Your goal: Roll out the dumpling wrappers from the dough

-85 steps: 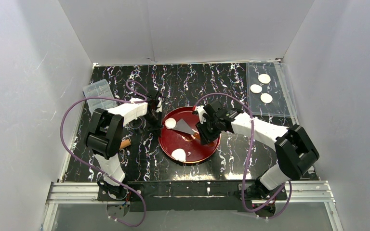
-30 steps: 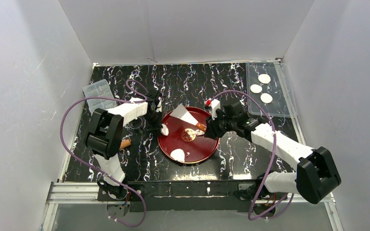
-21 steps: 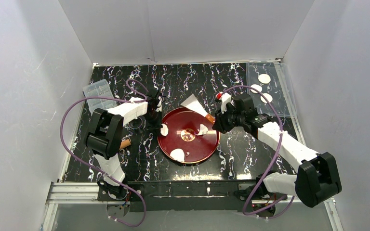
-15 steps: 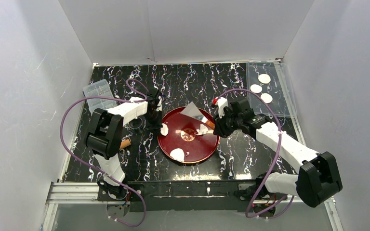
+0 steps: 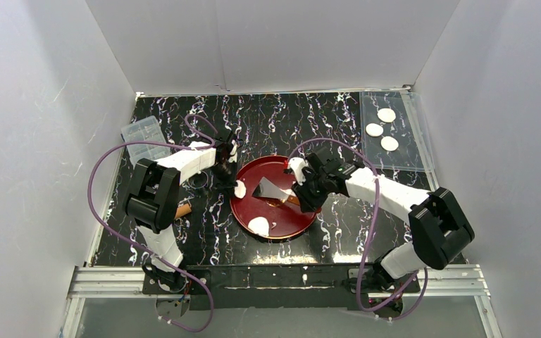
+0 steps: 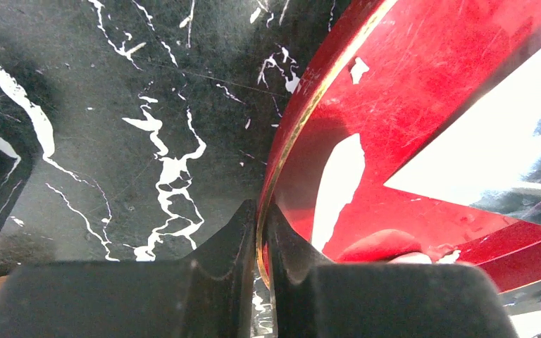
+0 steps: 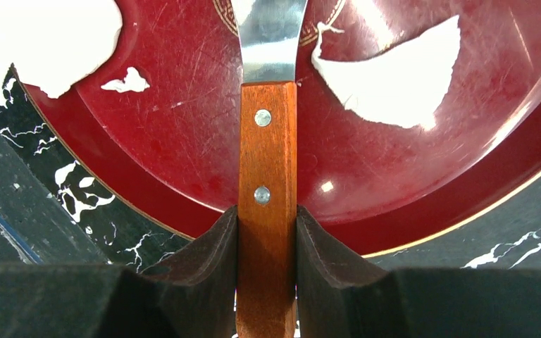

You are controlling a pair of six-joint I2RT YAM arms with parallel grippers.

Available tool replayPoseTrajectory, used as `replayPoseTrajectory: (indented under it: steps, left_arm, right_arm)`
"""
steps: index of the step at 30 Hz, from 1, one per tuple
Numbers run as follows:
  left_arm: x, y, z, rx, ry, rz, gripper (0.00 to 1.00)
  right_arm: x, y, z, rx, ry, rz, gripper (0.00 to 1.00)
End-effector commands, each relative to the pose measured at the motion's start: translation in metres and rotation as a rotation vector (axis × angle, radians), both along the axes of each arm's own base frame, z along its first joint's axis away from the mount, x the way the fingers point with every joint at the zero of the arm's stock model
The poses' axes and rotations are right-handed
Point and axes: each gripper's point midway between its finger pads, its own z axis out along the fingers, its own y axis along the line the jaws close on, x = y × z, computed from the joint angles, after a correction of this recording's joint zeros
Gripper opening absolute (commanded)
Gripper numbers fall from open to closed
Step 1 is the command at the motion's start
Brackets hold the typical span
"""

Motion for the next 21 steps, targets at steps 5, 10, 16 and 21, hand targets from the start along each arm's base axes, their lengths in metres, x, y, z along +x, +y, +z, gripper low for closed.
replayPoseTrajectory:
  steps: [5,10,16,21]
  left_arm:
    - [0.009,0.000,0.020,-0.003,-0.060,-0.049,0.00]
    - [0.014,-0.003,0.026,-0.003,-0.111,-0.098,0.06]
    - [0.025,-0.006,0.032,0.092,-0.216,-0.220,0.25]
    - [0.025,-0.037,0.052,0.125,-0.328,-0.373,0.35]
  right_arm:
    - [0.015,0.026,0.015,0.019,-0.046,0.090,0.01]
    - [0.017,0.035,0.011,0.018,-0.039,0.112,0.01]
    - [0.012,0.050,0.004,0.059,0.002,0.134,0.01]
    - [0.009,0.055,0.001,0.079,0.011,0.126,0.01]
